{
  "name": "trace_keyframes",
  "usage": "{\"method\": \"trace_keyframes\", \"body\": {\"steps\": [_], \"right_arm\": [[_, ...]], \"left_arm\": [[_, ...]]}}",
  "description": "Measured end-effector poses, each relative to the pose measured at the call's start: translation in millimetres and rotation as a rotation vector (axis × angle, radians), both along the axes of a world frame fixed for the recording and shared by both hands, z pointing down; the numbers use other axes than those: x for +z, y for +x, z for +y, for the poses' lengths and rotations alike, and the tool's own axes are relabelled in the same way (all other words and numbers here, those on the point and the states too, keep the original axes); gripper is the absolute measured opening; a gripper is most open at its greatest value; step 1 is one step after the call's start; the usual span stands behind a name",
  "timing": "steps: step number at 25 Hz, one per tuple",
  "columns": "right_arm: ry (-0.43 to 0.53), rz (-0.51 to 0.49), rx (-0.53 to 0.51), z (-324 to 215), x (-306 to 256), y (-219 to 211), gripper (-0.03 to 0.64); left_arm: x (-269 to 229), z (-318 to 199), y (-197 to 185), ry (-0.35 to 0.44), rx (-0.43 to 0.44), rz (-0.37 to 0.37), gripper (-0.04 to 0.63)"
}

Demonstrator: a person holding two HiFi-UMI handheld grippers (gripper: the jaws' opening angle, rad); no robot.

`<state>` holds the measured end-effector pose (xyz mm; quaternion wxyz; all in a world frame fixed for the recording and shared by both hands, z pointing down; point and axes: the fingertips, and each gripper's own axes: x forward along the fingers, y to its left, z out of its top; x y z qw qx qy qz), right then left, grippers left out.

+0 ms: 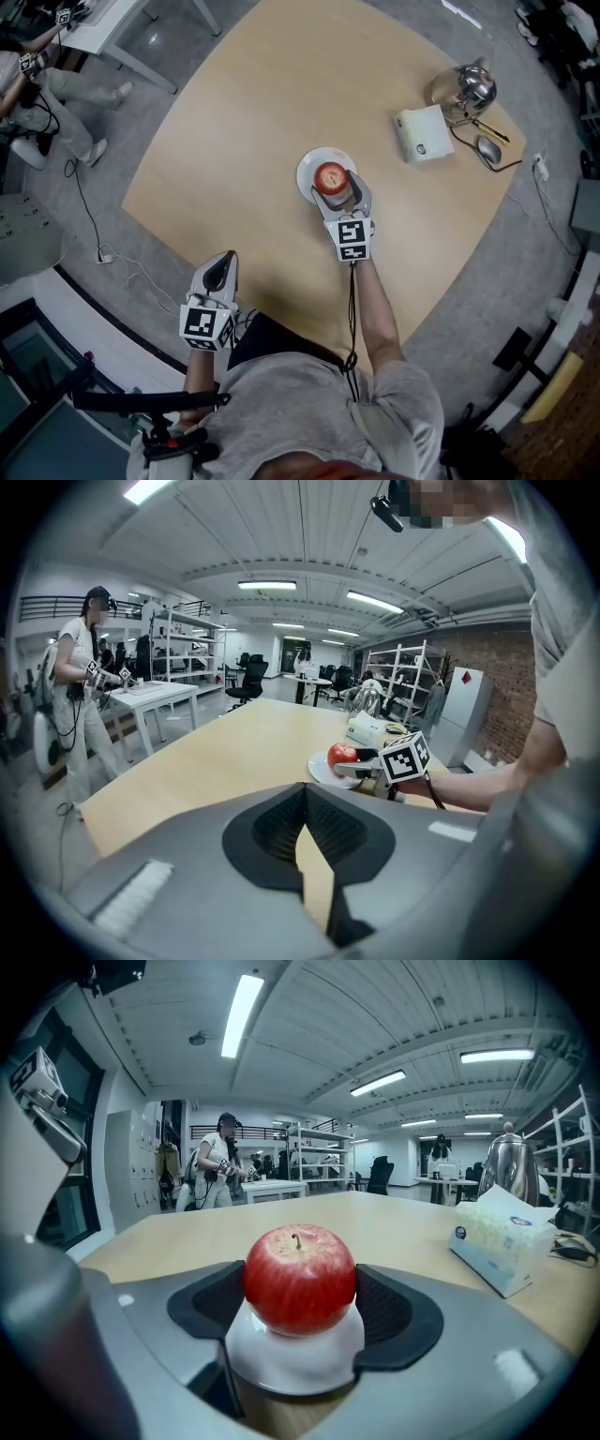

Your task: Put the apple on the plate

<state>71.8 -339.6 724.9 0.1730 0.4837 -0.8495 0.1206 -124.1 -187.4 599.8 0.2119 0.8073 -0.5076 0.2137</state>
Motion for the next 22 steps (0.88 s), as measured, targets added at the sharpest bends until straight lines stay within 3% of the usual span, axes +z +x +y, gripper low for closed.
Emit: {"method": "trace_keyframes", "body": {"steps": [22], "right_arm": [[-0.053, -0.029, 0.011, -0.9, 9.6, 0.3, 0.385]], "left_arm": [[-3.8, 4.5, 2.1, 0.005, 0.005, -0.006, 0.02]]}}
